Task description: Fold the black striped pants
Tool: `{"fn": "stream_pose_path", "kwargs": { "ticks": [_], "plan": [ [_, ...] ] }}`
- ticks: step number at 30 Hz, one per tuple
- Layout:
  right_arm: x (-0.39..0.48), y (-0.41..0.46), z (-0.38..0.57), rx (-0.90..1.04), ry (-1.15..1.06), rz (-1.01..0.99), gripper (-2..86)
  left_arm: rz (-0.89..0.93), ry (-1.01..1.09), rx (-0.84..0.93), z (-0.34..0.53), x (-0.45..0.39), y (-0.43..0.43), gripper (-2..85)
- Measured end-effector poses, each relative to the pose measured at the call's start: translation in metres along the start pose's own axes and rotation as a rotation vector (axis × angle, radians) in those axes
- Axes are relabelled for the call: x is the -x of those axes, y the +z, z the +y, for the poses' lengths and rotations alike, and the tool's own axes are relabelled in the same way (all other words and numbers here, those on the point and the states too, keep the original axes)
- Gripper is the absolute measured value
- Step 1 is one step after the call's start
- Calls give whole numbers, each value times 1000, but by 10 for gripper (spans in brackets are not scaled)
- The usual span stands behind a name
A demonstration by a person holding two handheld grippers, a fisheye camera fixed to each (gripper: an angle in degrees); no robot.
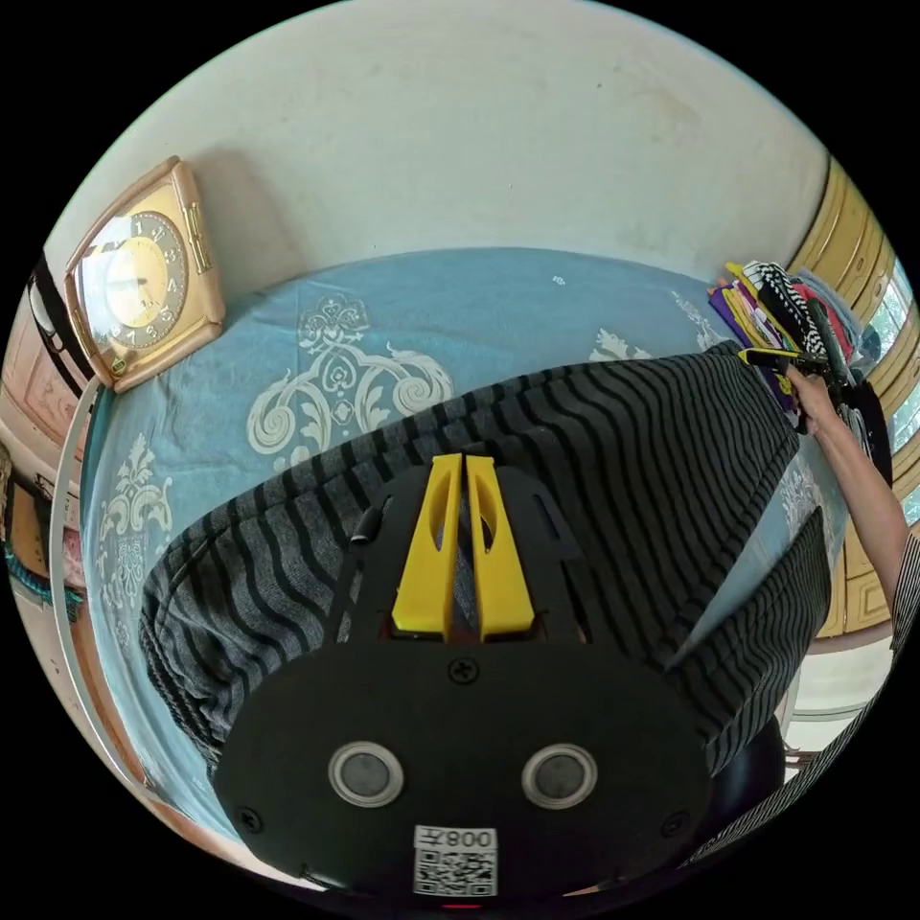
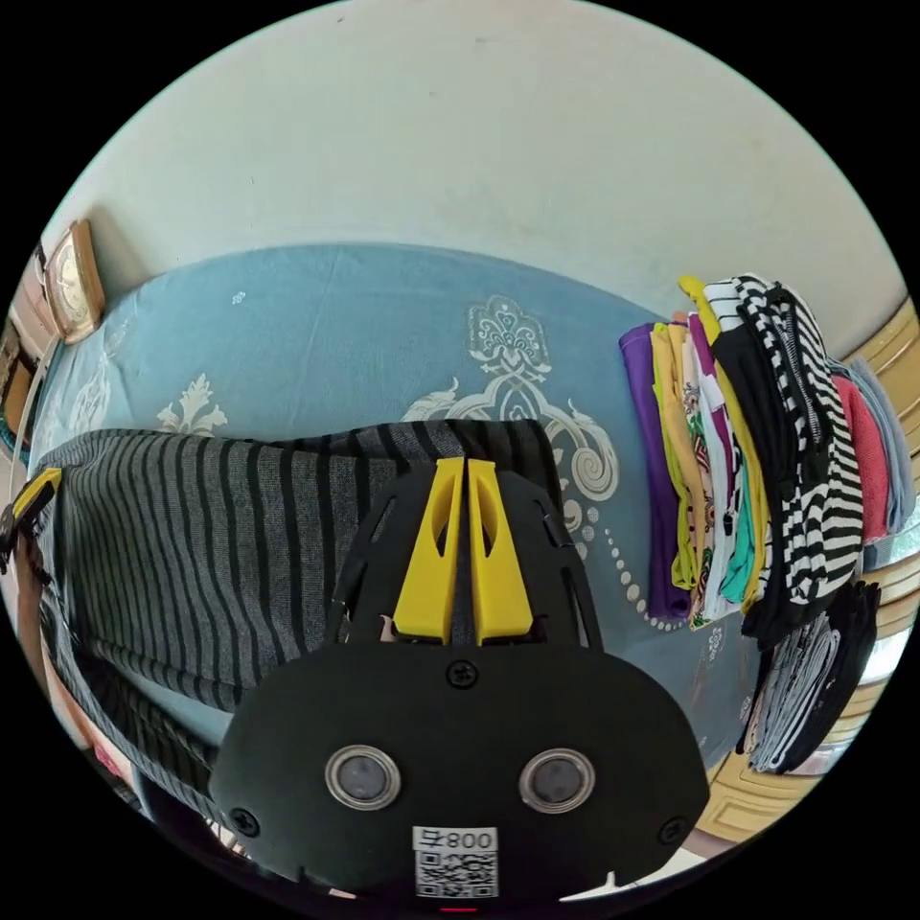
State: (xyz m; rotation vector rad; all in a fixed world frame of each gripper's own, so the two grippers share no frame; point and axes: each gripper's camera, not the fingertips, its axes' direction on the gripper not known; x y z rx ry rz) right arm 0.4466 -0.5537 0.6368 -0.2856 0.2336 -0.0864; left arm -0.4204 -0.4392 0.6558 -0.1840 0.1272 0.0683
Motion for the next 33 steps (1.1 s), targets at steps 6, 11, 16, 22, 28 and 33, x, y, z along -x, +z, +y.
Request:
{"fn": "stream_pose_path", "kwargs": {
  "ticks": [6,11,16,22,28,33],
  "plan": [
    [7,0,5,-2,20,-31,3,7,-7,-36,15,6,-26,4],
    [9,-43,33,-169,12,-151,-2,-118,-73,-84,67,47,-74,5],
    [80,-49,72,-129,-240,-239,-3,-226,-244,85,91,106,-52,5],
    [113,-13,77,-9,-250,-178,-2,-222,-308,146,72,130,-47,4],
    [109,-17,78,39,-219,-218,-1,-178,-308,63,99,135,-82,4],
    [109,-60,110,-94,-208,-265,1,-212,-282,-19,144,129,-120,4]
  ]
}}
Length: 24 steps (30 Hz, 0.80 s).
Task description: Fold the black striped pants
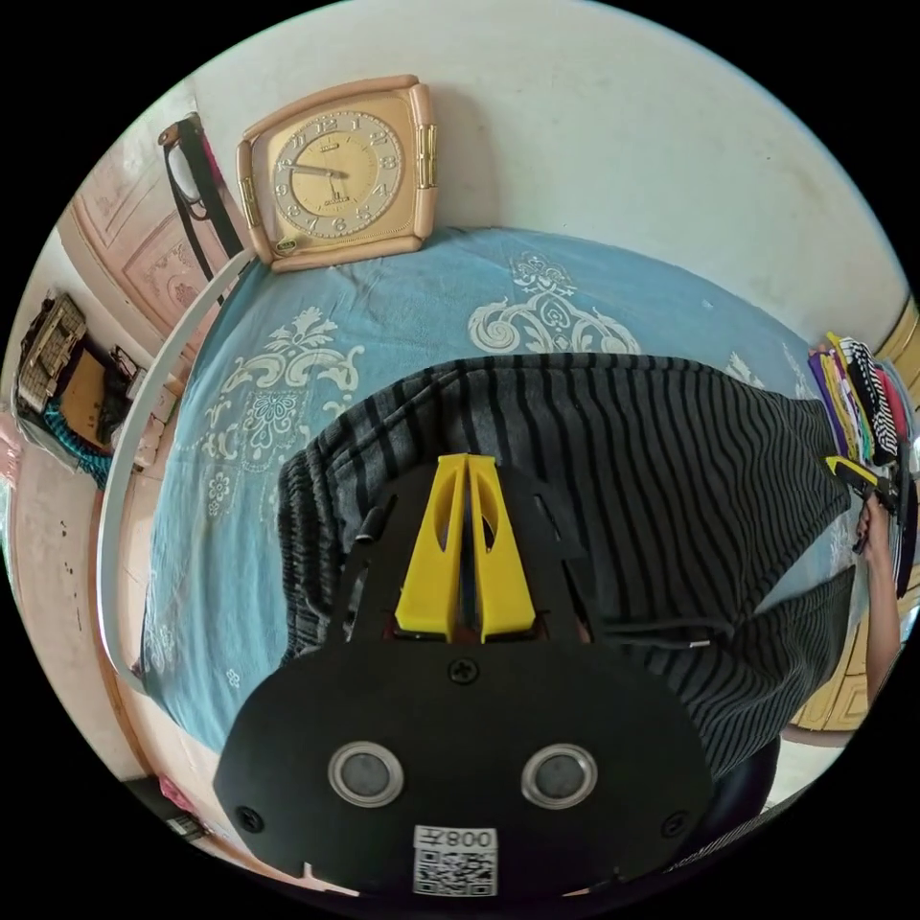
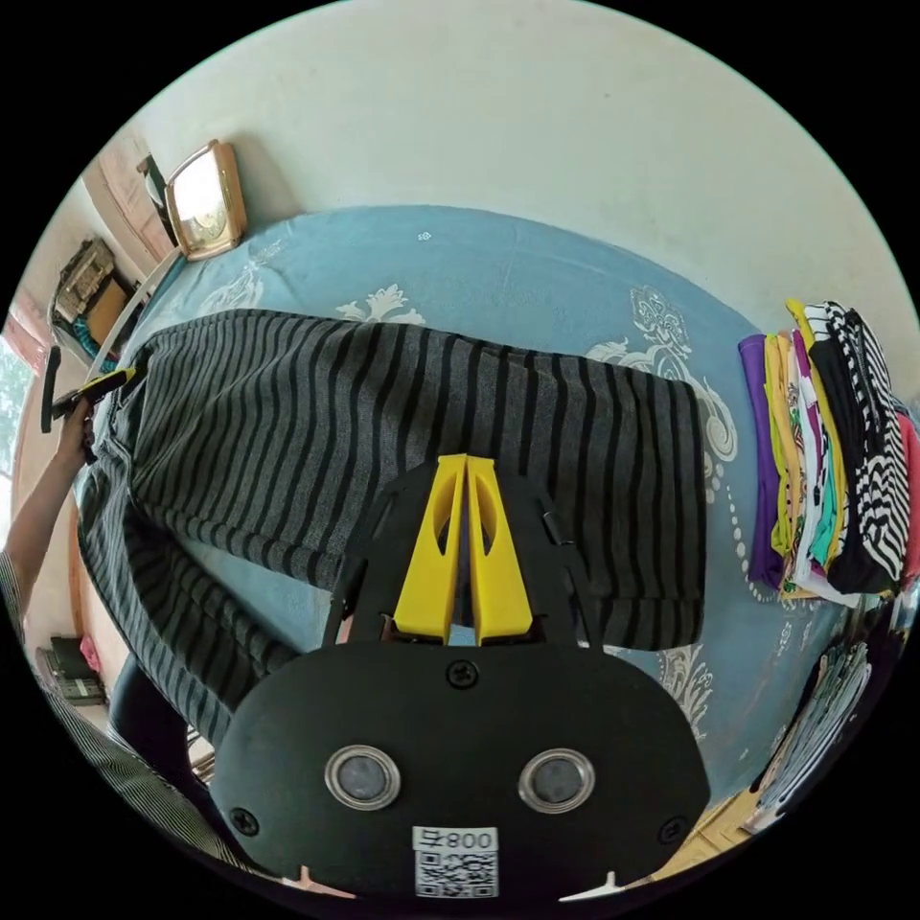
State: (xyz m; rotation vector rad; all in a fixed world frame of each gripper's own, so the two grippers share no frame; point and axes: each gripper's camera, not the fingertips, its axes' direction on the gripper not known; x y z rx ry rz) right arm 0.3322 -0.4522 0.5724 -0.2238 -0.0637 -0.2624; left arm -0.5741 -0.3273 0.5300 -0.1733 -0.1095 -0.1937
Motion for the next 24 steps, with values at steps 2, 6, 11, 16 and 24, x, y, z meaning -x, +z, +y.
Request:
{"fn": "stream_pose_path", "kwargs": {
  "ticks": [2,6,11,16,24],
  "plan": [
    [11,-9,10,-26,-15,16,1,-46,2,21,12,9,2,4],
    [32,18,16,80,-44,-51,1,0,-112,160,6,40,30,4],
    [38,49,17,187,-19,-17,0,3,-130,197,-7,61,31,4],
    [40,37,27,161,-15,-8,1,-7,-38,87,26,65,-8,4],
    [86,-11,78,37,-66,-248,3,16,15,19,125,83,-61,5]
  ]
}}
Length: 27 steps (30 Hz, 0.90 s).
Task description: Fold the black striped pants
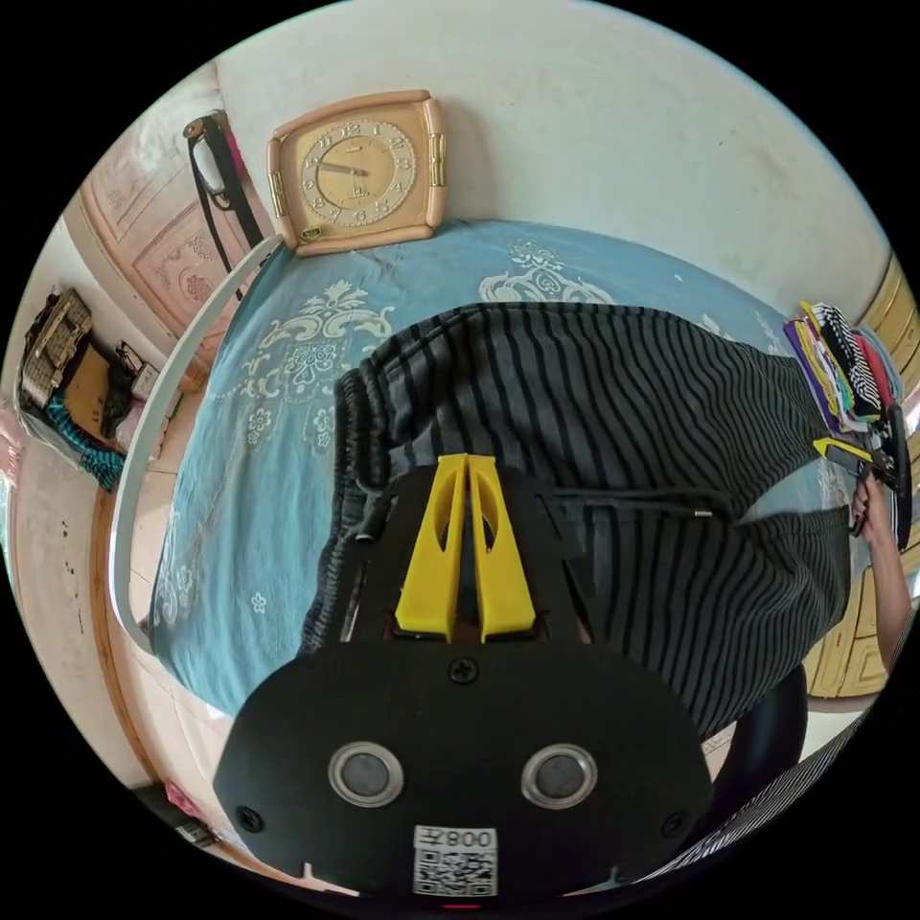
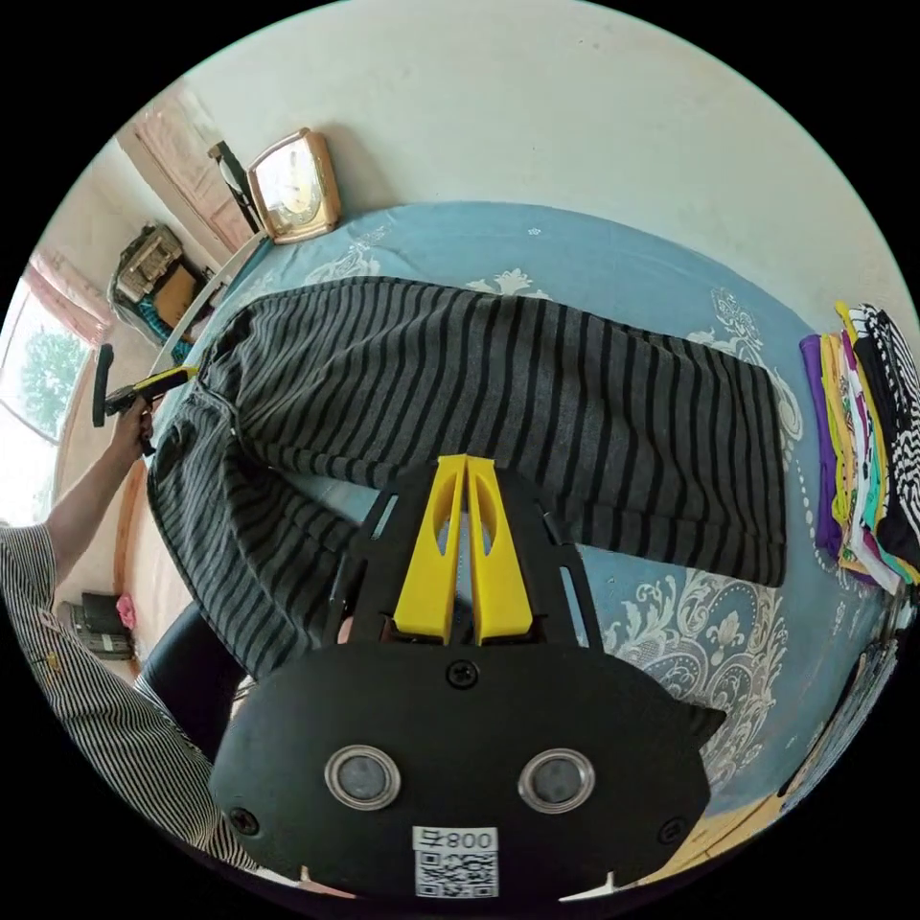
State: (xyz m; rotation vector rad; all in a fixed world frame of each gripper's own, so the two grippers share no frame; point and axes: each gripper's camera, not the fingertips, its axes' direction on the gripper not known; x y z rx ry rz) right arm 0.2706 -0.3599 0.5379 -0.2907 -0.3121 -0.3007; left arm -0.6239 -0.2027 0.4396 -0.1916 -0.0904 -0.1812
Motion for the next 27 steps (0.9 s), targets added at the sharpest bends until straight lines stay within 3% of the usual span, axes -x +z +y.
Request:
{"fn": "stream_pose_path", "kwargs": {
  "ticks": [4,8,14,23,27],
  "plan": [
    [44,24,13,41,-24,-160,9,21,-63,181,26,27,32,6],
    [83,58,8,144,-22,-283,45,90,-105,87,41,46,0,8],
    [97,77,6,149,78,-379,69,3,-28,105,76,65,-13,10],
    [152,123,-15,234,29,-251,21,29,-75,184,102,110,16,5],
    [154,121,-37,173,74,-236,5,34,-60,178,109,126,12,4]
  ]
}}
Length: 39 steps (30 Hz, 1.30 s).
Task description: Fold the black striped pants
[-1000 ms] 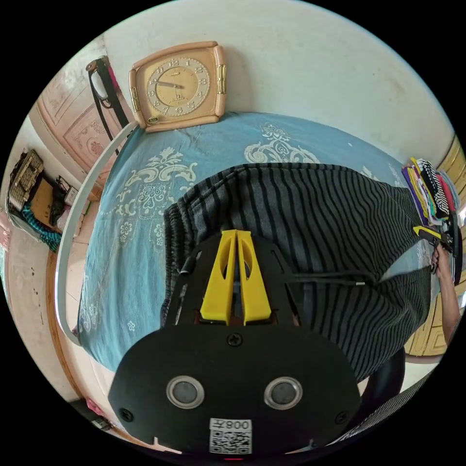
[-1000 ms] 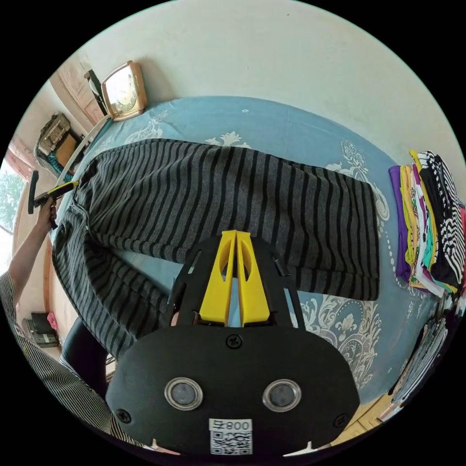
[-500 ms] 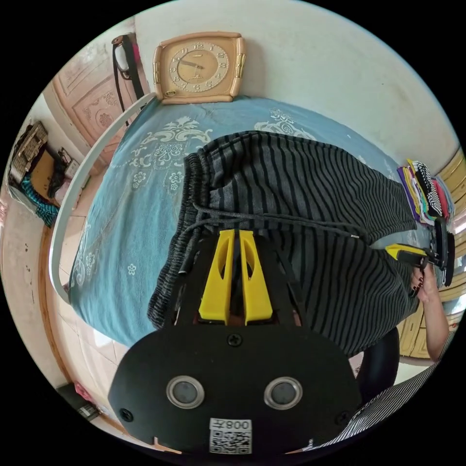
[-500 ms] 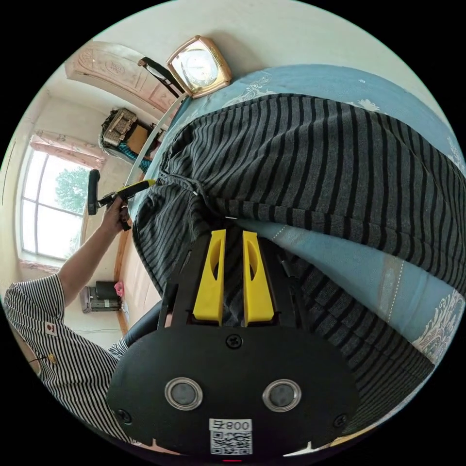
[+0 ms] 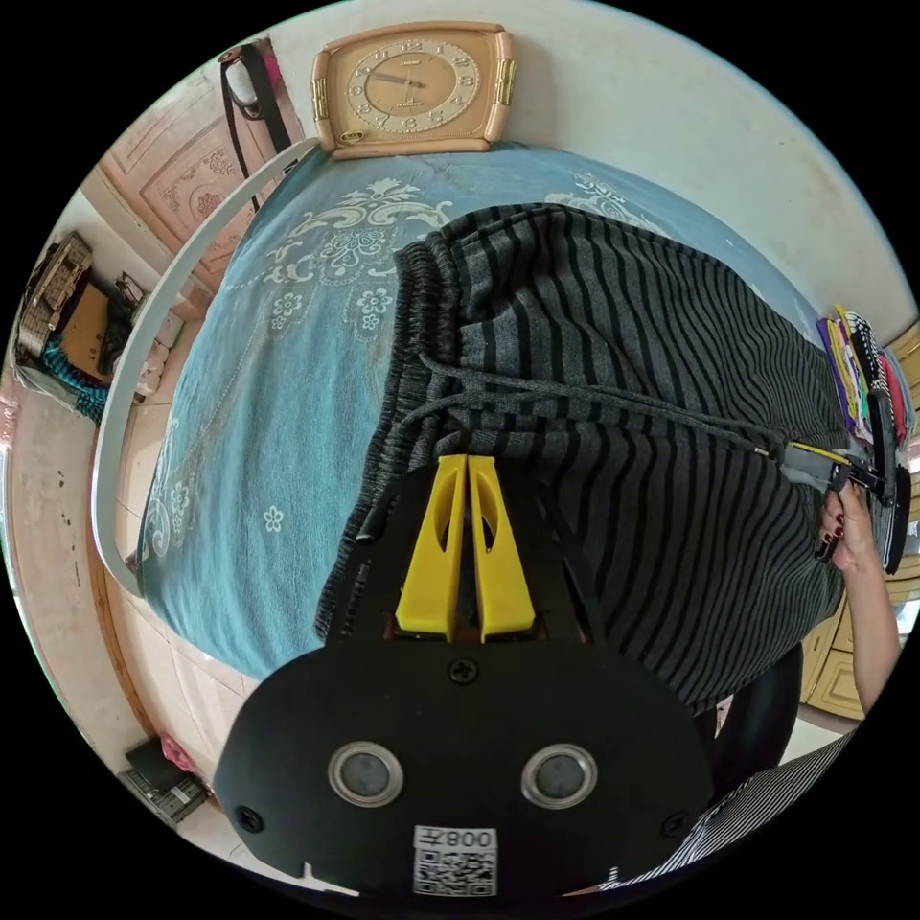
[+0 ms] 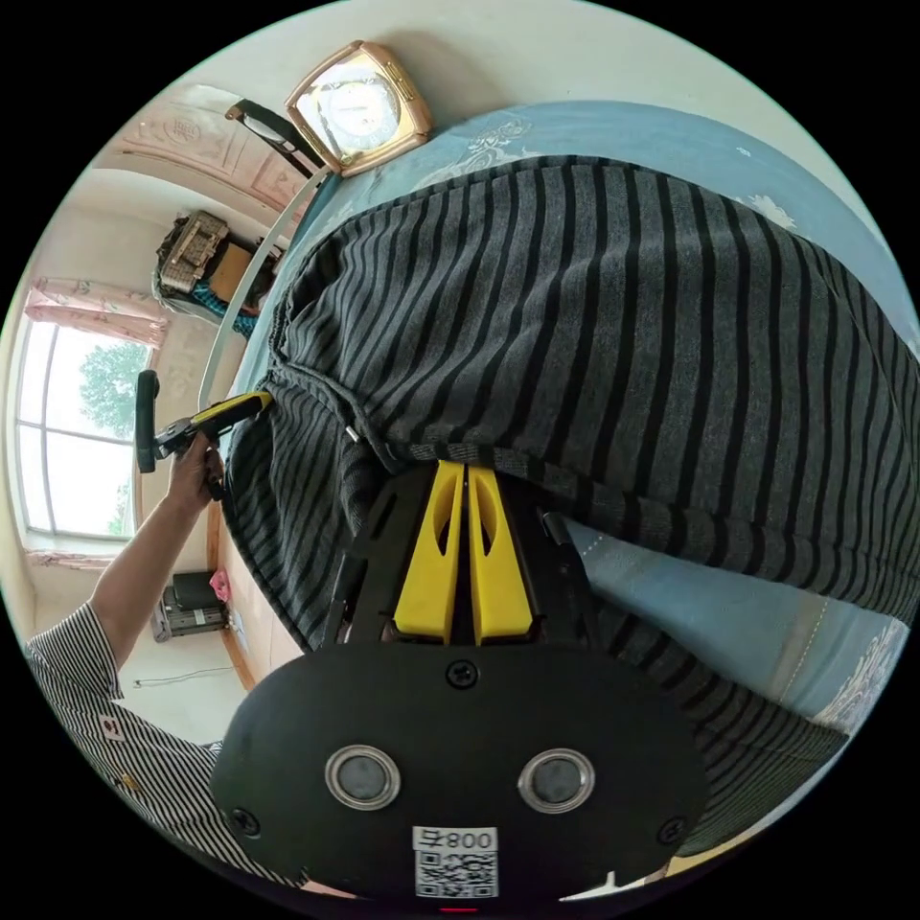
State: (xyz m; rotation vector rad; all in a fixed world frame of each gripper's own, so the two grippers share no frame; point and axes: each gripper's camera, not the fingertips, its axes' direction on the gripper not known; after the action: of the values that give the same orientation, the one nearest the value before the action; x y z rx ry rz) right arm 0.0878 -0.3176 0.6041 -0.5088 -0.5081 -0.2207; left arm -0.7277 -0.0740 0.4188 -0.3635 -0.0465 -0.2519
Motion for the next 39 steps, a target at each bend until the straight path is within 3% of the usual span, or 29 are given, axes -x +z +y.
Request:
{"fn": "stream_pose_path", "kwargs": {
  "ticks": [8,14,18,22,25,28,33,39],
  "plan": [
    [23,10,-14,53,-31,56,1,49,-55,-37,37,39,0,4],
    [43,-4,19,32,-40,64,1,101,-25,-187,100,53,-38,4],
    [51,-16,55,17,-16,46,1,58,-29,-174,139,64,-36,5],
    [86,-19,89,13,-61,19,1,75,-93,-47,168,96,-1,6],
    [120,1,107,79,-129,105,-1,162,-157,-37,176,121,4,6],
    [133,14,112,125,-106,151,-2,176,-181,-96,191,135,-12,9],
    [178,-19,132,-11,-135,240,-1,204,-236,-183,236,165,-39,22],
    [240,-25,178,-54,-217,280,18,391,-469,-160,298,227,-17,103]
  ]
}}
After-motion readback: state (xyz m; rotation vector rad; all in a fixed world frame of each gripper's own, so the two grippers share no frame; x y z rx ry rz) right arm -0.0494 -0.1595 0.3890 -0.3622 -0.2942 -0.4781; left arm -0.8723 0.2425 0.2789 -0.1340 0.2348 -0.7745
